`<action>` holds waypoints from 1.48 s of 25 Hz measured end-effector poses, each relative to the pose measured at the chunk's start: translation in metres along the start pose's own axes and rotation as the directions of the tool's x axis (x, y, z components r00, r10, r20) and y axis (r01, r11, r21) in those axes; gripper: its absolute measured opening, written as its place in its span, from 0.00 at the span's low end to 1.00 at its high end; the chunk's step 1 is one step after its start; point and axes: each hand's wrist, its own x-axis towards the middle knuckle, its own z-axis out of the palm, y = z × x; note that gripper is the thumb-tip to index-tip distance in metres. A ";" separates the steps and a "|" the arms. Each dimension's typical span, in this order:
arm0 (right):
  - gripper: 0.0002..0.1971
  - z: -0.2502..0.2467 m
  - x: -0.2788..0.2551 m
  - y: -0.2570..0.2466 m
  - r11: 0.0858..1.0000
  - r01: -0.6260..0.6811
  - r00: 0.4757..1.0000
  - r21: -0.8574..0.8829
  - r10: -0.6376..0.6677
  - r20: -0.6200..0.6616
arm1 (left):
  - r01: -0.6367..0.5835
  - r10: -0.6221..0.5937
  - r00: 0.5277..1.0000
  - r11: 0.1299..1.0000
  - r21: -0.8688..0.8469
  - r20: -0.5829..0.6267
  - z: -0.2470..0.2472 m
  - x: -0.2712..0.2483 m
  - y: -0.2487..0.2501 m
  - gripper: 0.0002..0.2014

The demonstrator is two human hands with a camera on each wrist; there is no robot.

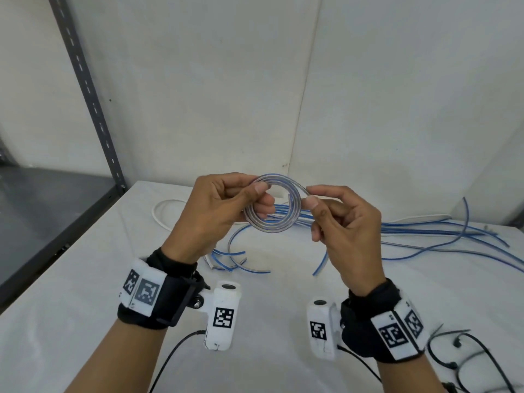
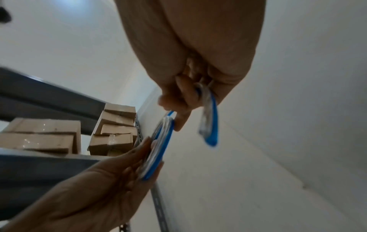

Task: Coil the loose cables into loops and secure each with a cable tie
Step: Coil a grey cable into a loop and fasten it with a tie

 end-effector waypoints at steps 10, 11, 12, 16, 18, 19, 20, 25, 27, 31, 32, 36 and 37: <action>0.07 0.000 0.001 -0.002 1.000 0.013 0.994 0.000 -0.013 0.112 | 0.212 -0.205 0.964 0.977 -0.026 0.168 0.008 -0.001 0.002 0.23; 0.07 -0.004 0.001 -0.003 0.999 0.018 0.981 -0.050 -0.008 0.194 | 0.252 -0.254 0.945 0.967 0.036 0.207 0.010 -0.002 0.001 0.26; 0.07 -0.007 0.000 -0.004 0.995 0.027 0.964 -0.096 0.000 0.266 | 0.263 -0.284 0.934 0.957 0.122 0.216 0.013 -0.003 -0.001 0.28; 0.10 -0.006 -0.002 -0.004 0.967 0.119 0.945 -0.224 -0.042 0.324 | 0.166 -0.189 0.976 0.966 0.197 0.104 0.027 -0.005 -0.008 0.18; 0.10 -0.003 -0.002 -0.007 0.968 0.132 0.964 -0.212 -0.075 0.256 | 0.123 -0.123 0.992 0.991 0.057 -0.001 0.026 -0.001 -0.009 0.16; 0.09 -0.003 -0.001 -0.008 0.972 0.129 0.975 -0.194 -0.088 0.206 | 0.110 -0.111 0.992 0.994 -0.017 -0.053 0.024 0.002 -0.009 0.15; 0.08 -0.001 -0.001 -0.008 0.980 0.115 0.984 -0.165 -0.089 0.154 | 0.106 -0.115 0.989 0.990 -0.093 -0.094 0.022 0.004 -0.007 0.16; 0.06 0.019 -0.009 -0.004 0.997 0.069 0.997 -0.030 -0.068 0.026 | 0.139 -0.223 0.959 0.907 -0.397 -0.174 0.022 0.006 -0.003 0.18; 0.10 0.029 -0.015 0.001 0.999 0.049 0.999 0.003 -0.050 0.023 | 0.138 -0.250 0.950 0.874 -0.465 -0.188 0.026 0.006 -0.004 0.19; 0.12 0.026 -0.011 0.000 0.997 0.080 0.997 -0.008 -0.080 0.011 | 0.214 -0.257 0.965 0.884 -0.416 -0.049 0.022 0.007 -0.003 0.15; 0.12 0.019 -0.008 -0.002 0.995 0.092 0.995 -0.041 -0.090 0.052 | 0.247 -0.262 0.965 0.923 -0.295 -0.010 0.021 0.006 -0.003 0.16; 0.11 0.000 -0.002 -0.006 0.968 0.132 0.969 -0.214 -0.080 0.233 | 0.246 -0.256 0.964 0.962 0.119 0.077 0.026 -0.002 -0.002 0.22; 0.11 0.000 -0.003 -0.005 0.965 0.135 0.968 -0.226 -0.080 0.236 | 0.246 -0.262 0.962 0.955 0.164 0.082 0.026 -0.003 -0.003 0.23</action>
